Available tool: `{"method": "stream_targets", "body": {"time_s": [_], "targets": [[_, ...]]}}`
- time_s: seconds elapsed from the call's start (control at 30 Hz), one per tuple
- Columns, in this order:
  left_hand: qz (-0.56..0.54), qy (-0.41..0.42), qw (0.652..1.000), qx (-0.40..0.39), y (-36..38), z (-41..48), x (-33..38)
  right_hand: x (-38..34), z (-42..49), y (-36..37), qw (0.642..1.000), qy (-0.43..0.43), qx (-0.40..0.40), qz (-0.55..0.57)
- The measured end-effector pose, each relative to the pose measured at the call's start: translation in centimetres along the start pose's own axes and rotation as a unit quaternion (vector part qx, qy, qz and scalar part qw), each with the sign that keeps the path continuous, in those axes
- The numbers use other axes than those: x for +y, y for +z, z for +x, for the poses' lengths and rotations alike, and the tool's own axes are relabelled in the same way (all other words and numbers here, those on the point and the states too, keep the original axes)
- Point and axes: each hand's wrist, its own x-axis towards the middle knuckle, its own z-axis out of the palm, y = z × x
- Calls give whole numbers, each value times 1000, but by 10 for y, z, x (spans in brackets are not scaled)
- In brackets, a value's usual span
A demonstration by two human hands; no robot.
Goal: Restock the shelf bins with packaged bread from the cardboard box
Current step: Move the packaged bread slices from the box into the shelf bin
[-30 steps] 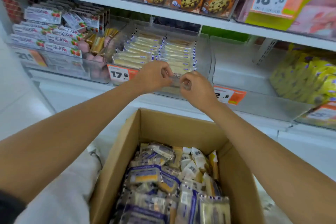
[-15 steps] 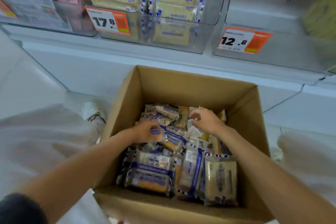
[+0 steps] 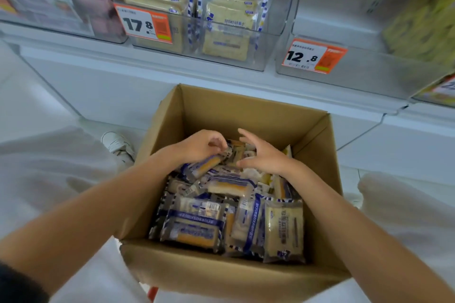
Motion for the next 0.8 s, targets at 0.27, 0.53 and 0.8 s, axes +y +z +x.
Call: {"method": "stream_targets", "body": {"time_s": [0.27,0.53,0.8], "targets": [[90,-82,986,-110,39,-3,-51,30,-1,10,998,59,16,-27],[242,-35,969,-48,83,36,-83,57,19,9,995,76,65,-6],[41,-56,995,68,109,57,-82,77,7,5,992,92,83,-8]]}}
